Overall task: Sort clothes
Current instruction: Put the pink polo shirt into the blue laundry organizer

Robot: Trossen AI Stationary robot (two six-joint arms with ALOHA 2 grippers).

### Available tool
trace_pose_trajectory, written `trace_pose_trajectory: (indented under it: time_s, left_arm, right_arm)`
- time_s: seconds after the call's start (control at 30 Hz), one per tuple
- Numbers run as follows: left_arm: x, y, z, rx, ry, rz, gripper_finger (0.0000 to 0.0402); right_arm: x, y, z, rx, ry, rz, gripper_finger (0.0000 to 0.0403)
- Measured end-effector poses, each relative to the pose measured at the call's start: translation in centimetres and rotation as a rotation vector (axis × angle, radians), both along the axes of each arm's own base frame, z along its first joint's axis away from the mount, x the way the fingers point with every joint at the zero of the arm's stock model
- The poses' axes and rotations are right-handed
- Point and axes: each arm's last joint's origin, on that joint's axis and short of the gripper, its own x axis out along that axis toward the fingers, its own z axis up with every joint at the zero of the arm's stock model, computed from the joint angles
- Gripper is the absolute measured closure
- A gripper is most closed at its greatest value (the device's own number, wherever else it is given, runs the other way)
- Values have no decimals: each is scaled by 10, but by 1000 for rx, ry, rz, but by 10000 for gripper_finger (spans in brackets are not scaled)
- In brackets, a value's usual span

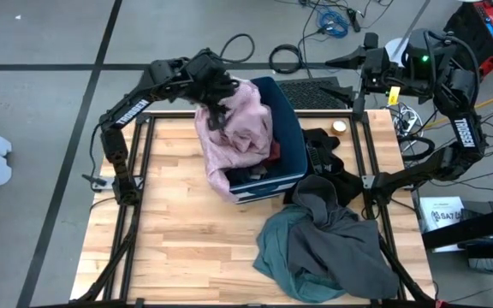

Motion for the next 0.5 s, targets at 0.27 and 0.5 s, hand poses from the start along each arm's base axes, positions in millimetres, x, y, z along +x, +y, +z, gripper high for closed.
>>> trace_pose_trajectory:
  time_s: [0.27,0.5]
  left_arm:
    - [-12,-9,-3,-196,29,4,195]
    - [-26,-13,8,-138,-16,276,195]
  right_arm:
    - [0,0,-1,2,13,0,129]
    - [-2,1,-9,51,79,-3,129]
